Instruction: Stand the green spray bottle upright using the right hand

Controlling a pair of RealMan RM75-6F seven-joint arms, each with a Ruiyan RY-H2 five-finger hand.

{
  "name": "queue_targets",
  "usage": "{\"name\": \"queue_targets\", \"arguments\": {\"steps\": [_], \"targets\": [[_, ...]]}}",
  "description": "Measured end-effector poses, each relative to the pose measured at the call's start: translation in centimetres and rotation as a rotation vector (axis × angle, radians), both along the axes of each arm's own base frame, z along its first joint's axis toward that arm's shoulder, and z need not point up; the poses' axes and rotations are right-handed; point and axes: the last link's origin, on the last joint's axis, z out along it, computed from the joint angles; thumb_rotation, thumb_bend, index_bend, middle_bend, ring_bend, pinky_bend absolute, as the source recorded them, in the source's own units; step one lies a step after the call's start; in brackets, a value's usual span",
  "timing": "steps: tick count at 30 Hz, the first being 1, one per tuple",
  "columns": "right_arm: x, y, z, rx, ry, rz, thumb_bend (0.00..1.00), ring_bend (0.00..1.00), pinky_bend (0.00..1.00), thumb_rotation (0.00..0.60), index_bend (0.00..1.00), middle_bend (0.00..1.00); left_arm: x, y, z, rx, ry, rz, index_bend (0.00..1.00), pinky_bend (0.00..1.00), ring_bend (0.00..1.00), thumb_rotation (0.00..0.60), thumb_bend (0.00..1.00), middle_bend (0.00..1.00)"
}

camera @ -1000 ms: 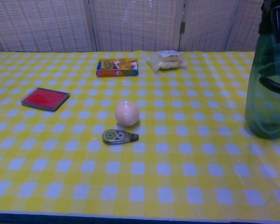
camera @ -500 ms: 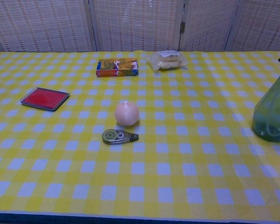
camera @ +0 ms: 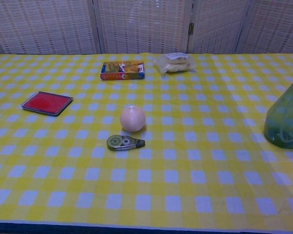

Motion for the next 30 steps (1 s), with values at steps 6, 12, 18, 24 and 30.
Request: {"name": "queue_targets", "arguments": {"steps": [6, 12, 18, 24, 30], "targets": [[0.2, 1.2, 2.5, -0.068, 0.154, 0.045, 0.32, 0.09, 0.0, 0.6, 0.0, 0.1, 0.1, 0.0, 0.1, 0.02, 0.004, -0.017, 0.01, 0.0, 0.0, 0.312, 0.42, 0.0], [0.2, 3.4, 5.7, -0.065, 0.412, -0.012, 0.32, 0.01, 0.0, 0.6, 0.0, 0.02, 0.4, -0.2, 0.2, 0.047, 0.012, -0.05, 0.01, 0.0, 0.0, 0.314, 0.42, 0.0], [1.4, 5.9, 8.4, -0.037, 0.738, -0.18, 0.32, 0.0, 0.0, 0.6, 0.0, 0.0, 0.6, -0.2, 0.0, 0.058, 0.033, -0.077, 0.01, 0.0, 0.0, 0.313, 0.41, 0.0], [2.5, 7.7, 9.3, -0.007, 0.97, -0.332, 0.32, 0.0, 0.0, 0.6, 0.0, 0.0, 0.5, -0.1, -0.2, 0.068, 0.045, -0.07, 0.01, 0.0, 0.0, 0.312, 0.41, 0.0], [1.7, 8.2, 9.6, 0.109, 0.986, -0.392, 0.32, 0.0, 0.0, 0.6, 0.0, 0.0, 0.6, -0.1, -0.3, 0.071, 0.06, -0.068, 0.01, 0.0, 0.0, 0.314, 0.41, 0.0]]}}
